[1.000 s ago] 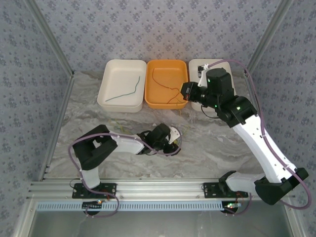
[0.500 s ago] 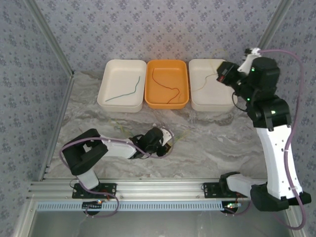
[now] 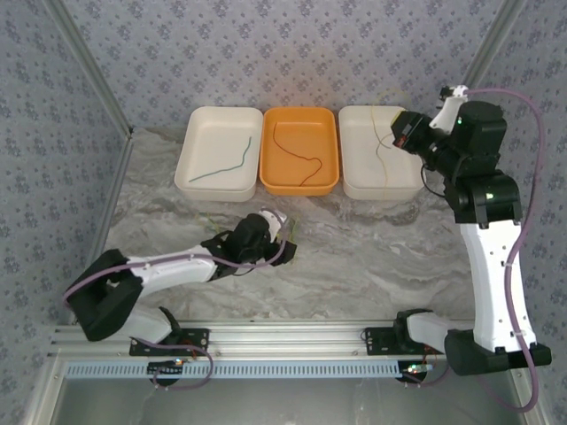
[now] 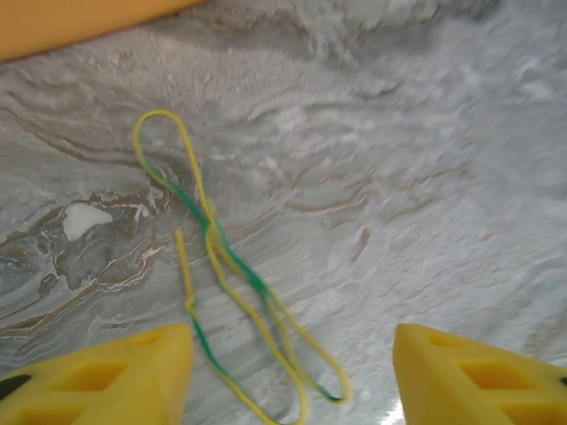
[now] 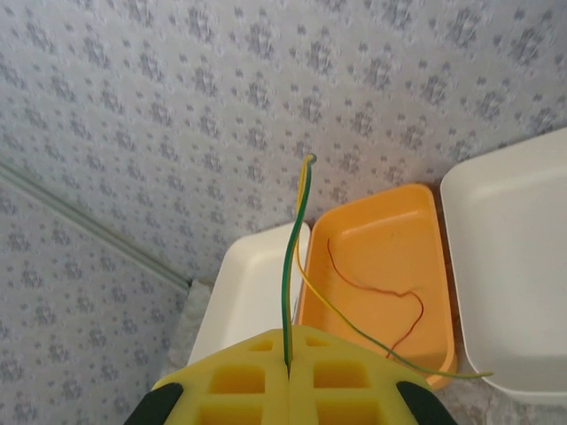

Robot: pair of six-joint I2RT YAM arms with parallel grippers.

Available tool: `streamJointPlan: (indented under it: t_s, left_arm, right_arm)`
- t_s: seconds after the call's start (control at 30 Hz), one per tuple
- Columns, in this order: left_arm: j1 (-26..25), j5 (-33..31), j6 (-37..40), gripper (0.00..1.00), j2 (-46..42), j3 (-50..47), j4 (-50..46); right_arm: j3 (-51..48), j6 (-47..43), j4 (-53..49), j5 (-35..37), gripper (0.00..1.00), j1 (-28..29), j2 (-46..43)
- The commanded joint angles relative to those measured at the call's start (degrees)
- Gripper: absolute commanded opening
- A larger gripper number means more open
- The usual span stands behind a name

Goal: Untangle the cables

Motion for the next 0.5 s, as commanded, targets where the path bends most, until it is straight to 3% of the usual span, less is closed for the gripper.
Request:
streamJointPlan:
  t_s: [0.0,0.17,0.23,0.47]
  left_arm:
    - [-0.2,1.7,-1.0,0.66,-5.6,2.0,-2.9]
    - [1.8,1.3,-5.6,0.8,-11.1,8.1,-8.8]
    - [3.8,2.8,-9.5,0.8,-11.7,11.6,-10.9]
    - [13.7,9.7,-34.5,0.75,-8.2,23.5,-16.4]
  right_arm:
    - [-4.9,-3.7,4.7,-5.1,0.0,1.3,-3.0]
    - [-10.5,-10.6,7.4,-10.5,0.0,2.7,-4.1]
    - [-12.4,-12.4,8.5,-12.2,0.0,3.7,-4.0]
    - [-19.1,-19.6,13.5,-12.3,0.0,10.7,-4.1]
